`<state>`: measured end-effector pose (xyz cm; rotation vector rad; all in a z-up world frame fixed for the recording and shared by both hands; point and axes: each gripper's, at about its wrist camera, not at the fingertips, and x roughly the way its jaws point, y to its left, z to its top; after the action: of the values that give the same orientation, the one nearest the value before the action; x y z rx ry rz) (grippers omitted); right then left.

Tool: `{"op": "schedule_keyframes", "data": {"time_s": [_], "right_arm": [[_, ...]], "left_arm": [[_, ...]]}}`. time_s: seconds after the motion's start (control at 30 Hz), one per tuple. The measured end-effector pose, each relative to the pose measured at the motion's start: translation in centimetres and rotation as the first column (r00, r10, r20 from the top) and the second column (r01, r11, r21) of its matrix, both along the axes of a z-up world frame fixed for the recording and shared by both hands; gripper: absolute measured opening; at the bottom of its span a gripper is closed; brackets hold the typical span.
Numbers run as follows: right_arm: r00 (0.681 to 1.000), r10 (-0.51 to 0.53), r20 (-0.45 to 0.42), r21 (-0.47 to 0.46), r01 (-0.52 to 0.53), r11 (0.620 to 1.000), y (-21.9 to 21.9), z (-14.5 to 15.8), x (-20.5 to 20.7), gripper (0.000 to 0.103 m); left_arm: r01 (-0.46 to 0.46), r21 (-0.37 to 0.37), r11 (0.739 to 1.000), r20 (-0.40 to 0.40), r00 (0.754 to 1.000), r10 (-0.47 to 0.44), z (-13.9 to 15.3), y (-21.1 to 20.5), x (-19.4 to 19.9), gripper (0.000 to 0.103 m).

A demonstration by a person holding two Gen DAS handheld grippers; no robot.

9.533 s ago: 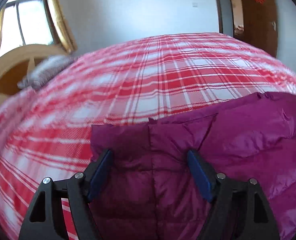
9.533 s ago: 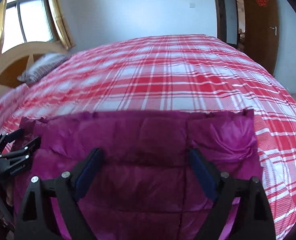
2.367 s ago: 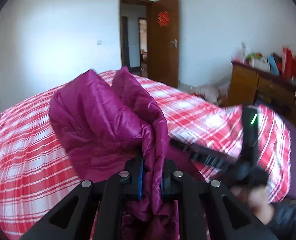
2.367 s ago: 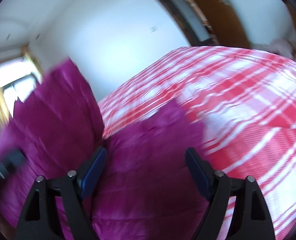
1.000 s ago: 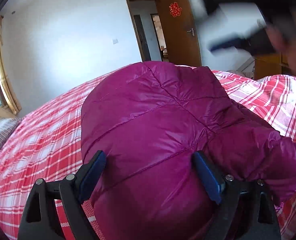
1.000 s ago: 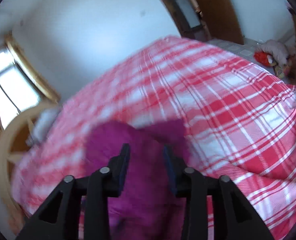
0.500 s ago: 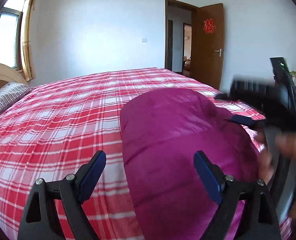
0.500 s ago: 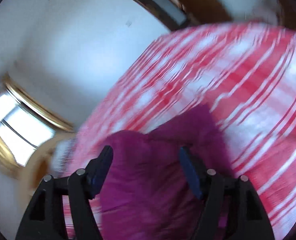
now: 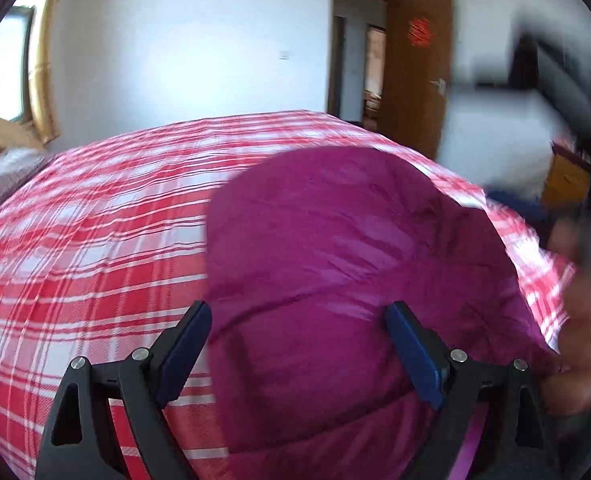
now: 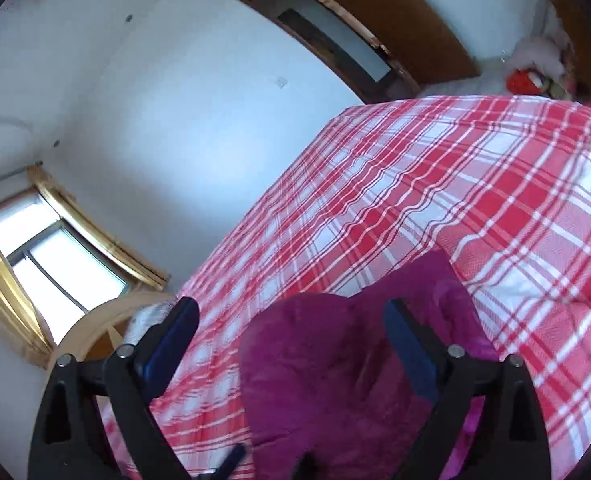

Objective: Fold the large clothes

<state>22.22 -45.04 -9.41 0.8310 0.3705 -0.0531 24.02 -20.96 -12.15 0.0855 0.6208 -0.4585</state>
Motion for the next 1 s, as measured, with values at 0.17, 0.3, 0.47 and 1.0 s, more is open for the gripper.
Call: {"op": "schedule_keyframes", "data": {"time_s": [0.17,0.3,0.47,1.0], "right_arm": [[0.993,-0.071,-0.095,-0.121,0.059,0.991,-1.0,-4.6,0.4,0.089],[0.989,-0.088,-0.120,-0.215,0.061,0.975,-0.9,-5.5,0.7,0.089],[0.968,-0.071,-0.240,-0.230,0.014,0.973,-1.1,-7.5,2.5,0.089],[0.919,-0.058,-0.389,-0.202,-0.024,0.979,-1.2,-9.5,3.3,0.089]], "left_arm": [[-0.051,-0.005,0.999,-0.030,0.998,0.051,-0.1,0.0,2.3,0.090],[-0.073,0.162,0.984,0.029,0.997,0.069,-1.1,-3.2,2.4,0.090],[-0.100,0.290,0.952,0.078,0.994,0.081,-2.9,-5.5,3.1,0.094],[-0.107,0.168,0.980,-0.036,0.993,0.114,-2.1,-4.3,5.3,0.102]]}}
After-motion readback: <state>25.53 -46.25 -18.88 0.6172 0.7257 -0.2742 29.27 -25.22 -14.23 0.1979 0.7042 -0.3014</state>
